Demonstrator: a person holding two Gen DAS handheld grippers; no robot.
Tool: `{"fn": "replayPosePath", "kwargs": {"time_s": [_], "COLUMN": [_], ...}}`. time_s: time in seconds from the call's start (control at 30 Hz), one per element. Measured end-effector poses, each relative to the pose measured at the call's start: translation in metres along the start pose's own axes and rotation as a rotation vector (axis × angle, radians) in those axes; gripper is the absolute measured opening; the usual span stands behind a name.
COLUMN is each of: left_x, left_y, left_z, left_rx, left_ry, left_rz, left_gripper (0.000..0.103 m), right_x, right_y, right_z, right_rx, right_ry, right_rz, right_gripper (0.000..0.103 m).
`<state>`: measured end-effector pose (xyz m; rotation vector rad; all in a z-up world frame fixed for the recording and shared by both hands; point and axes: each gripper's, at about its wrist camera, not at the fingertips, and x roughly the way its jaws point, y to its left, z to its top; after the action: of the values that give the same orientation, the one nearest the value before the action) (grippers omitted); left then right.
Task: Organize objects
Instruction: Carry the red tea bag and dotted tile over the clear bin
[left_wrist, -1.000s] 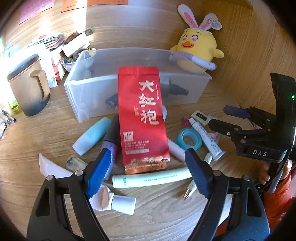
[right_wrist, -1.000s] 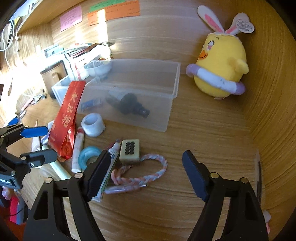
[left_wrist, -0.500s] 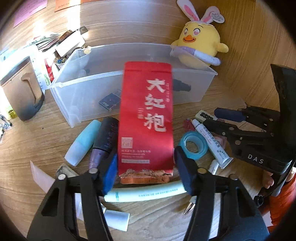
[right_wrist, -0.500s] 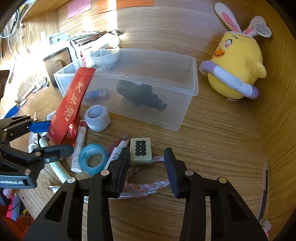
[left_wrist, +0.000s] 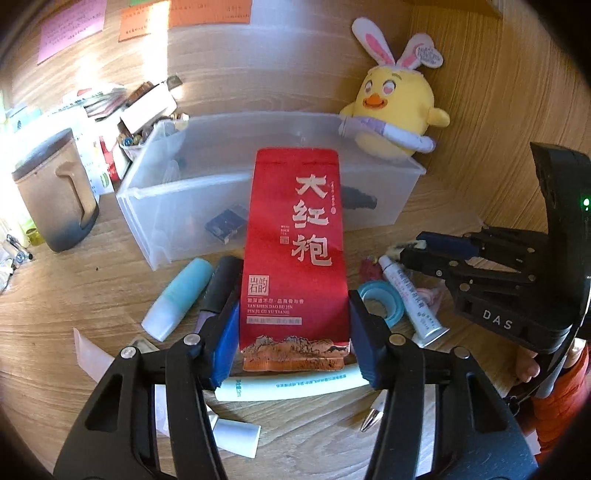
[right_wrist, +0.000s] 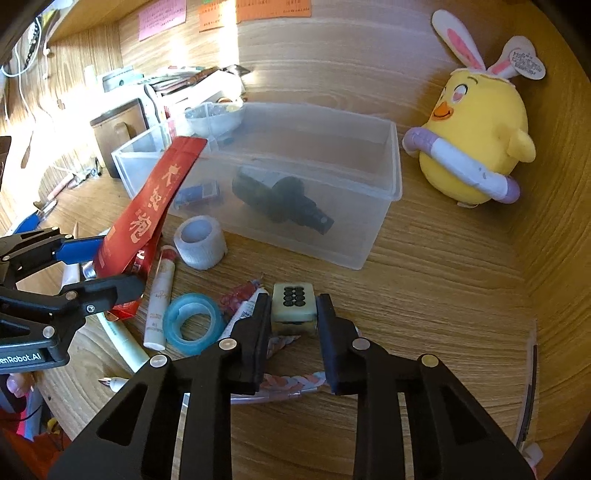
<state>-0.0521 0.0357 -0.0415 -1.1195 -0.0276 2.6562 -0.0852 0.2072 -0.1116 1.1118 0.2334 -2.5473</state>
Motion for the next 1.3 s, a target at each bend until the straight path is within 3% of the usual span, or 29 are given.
{"fn": "replayPosePath", "kwargs": {"time_s": [0.43, 0.77, 1.3], "left_x": [-0.025, -0.042, -0.031], "left_y": [0.007, 0.013, 0.035], "left_z": [0.021, 0.042, 0.090], "left_rx": [-0.029, -0.010, -0.044], "left_ry": [-0.106, -0.178, -0.196], "left_rz": [-0.015, 0.036, 0.028], "left_gripper": [0.054, 0.054, 0.054], "right_x": [-0.028, -0.045, -0.056], "right_y": [0.004, 0.005, -0.004], "right_z": [0.021, 0.040, 0.092], "right_rx": [0.012, 0.032, 0.040], "right_ry": [-0.103, -0.183, -0.295], "right_rz": [0.009, 0.037, 0.024], "right_gripper": [0.022, 0.022, 0.022]}}
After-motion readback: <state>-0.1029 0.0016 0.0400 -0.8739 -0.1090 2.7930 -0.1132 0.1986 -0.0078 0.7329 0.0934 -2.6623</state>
